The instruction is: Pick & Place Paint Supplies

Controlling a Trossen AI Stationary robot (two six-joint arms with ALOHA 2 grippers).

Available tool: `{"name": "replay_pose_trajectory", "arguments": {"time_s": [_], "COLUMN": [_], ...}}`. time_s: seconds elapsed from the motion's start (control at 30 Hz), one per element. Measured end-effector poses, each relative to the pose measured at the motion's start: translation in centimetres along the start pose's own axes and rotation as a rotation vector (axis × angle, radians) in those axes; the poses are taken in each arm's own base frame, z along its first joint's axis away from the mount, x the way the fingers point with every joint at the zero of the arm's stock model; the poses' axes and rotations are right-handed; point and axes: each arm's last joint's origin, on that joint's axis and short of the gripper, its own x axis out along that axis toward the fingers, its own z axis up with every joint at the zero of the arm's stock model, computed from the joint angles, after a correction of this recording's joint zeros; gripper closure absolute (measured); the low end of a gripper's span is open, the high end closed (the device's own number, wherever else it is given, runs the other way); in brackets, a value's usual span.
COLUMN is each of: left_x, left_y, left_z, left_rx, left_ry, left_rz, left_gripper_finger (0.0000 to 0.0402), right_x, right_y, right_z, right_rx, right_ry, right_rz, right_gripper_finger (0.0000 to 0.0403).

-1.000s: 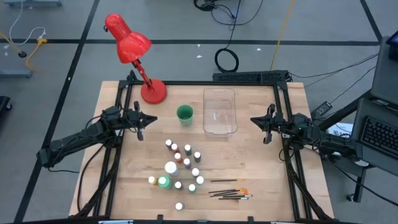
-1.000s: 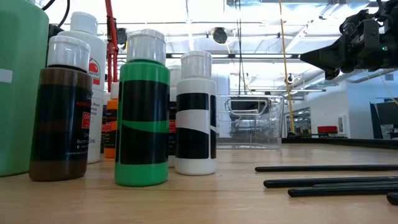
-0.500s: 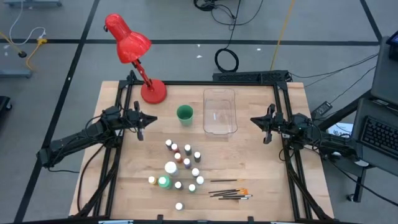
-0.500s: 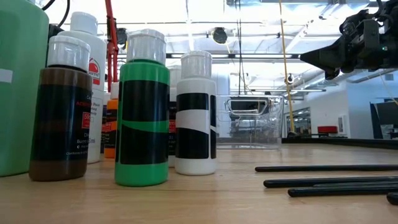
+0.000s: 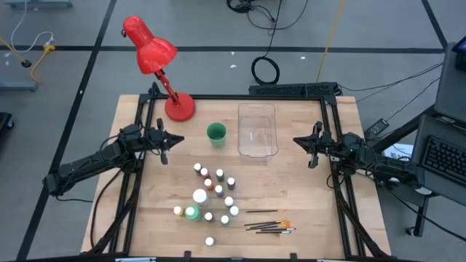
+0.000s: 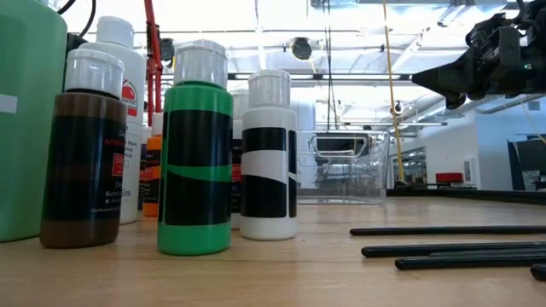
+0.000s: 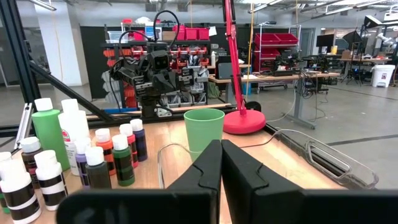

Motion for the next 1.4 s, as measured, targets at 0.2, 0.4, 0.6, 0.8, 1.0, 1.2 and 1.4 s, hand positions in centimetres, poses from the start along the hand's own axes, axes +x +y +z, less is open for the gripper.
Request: {"name": "replay_pose_trajectory", "arguments": {"time_s": [0.2, 0.4, 0.6, 0.8, 1.0, 1.2, 1.4], "left_x": [0.0, 0.0, 0.0, 0.0, 0.0, 0.0, 0.0], "left_y": [0.0, 0.0, 0.0, 0.0, 0.0, 0.0, 0.0], "left_z": [0.0, 0.0, 0.0, 0.0, 0.0, 0.0, 0.0], "left_rx": [0.0, 0.0, 0.0, 0.0, 0.0, 0.0, 0.0], "left_ry": [0.0, 0.0, 0.0, 0.0, 0.0, 0.0, 0.001], "left_rz": [0.0, 0.0, 0.0, 0.0, 0.0, 0.0, 0.0], "left_gripper_finger": [0.0376, 0.0376, 0.0376, 0.0376, 0.0376, 0.0376, 0.0376], "right_x": [0.0, 0.0, 0.0, 0.0, 0.0, 0.0, 0.0], "right_y": [0.0, 0.0, 0.0, 0.0, 0.0, 0.0, 0.01], "right_z": [0.0, 0.01, 0.05, 0.11, 0.13, 0.15, 0.22], "right_rx": [0.0, 0.0, -0.001, -0.001, -0.001, -0.001, -0.001], "right_ry": [0.0, -0.002, -0.006, -0.011, -0.015, -0.015, -0.024], "right_rz": [0.0, 0.0, 0.0, 0.0, 0.0, 0.0, 0.001], "right_gripper_finger": [0.0397, 0.0397, 0.0397, 0.0397, 0.0397, 0.0397, 0.0397]}}
